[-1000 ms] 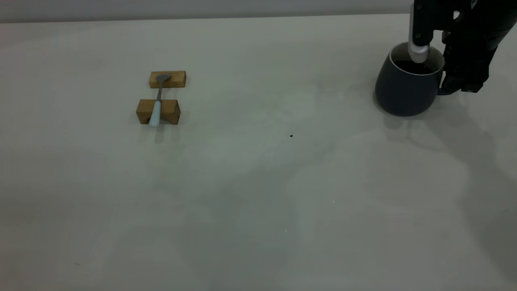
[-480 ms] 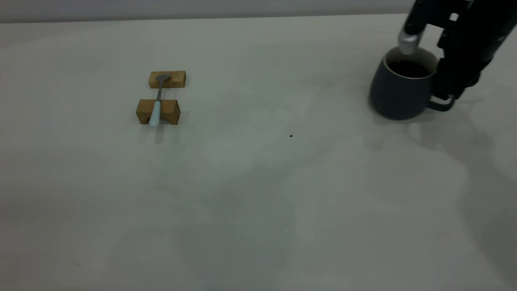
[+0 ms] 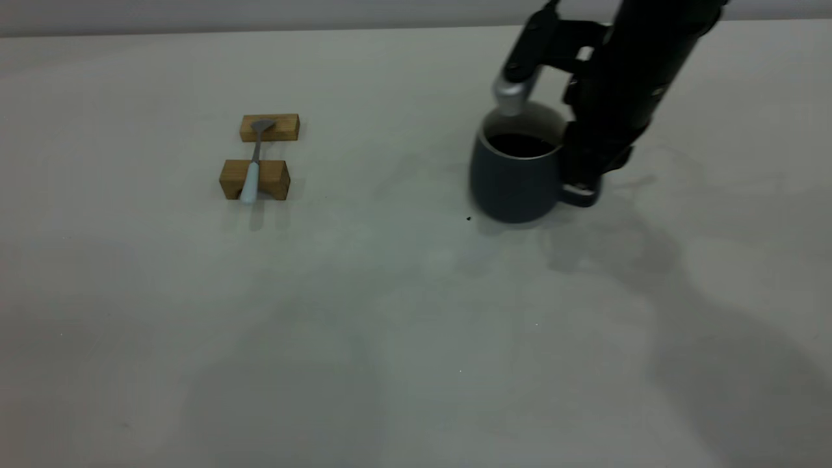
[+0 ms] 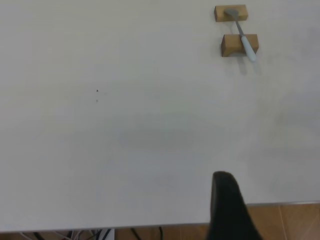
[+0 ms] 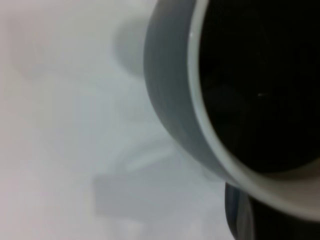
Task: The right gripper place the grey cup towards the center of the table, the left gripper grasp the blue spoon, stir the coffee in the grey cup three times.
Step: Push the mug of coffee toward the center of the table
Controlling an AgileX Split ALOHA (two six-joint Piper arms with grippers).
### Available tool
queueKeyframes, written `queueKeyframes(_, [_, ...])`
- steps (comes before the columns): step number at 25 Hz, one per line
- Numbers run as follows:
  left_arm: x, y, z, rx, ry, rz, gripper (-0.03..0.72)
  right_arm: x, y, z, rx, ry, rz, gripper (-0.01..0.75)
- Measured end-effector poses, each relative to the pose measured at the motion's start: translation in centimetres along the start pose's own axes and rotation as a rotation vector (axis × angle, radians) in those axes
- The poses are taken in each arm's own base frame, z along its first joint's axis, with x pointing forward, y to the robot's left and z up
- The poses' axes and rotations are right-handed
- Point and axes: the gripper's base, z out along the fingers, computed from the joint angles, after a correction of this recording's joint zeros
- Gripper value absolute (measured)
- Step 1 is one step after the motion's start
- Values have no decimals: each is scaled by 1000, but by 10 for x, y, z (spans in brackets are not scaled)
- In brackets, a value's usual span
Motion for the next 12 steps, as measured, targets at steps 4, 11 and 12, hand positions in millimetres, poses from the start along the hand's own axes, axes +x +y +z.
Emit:
queueKeyframes(4, [0,0,0,0,0,0,505,-18,14,1,3,-27,15,168])
queueKeyframes(11, [0,0,0,0,0,0,505,-34,18,0,6,-55,41,168])
queueKeyframes(12, [0,0,0,0,0,0,505,-34,17,0,6,-57,48,168])
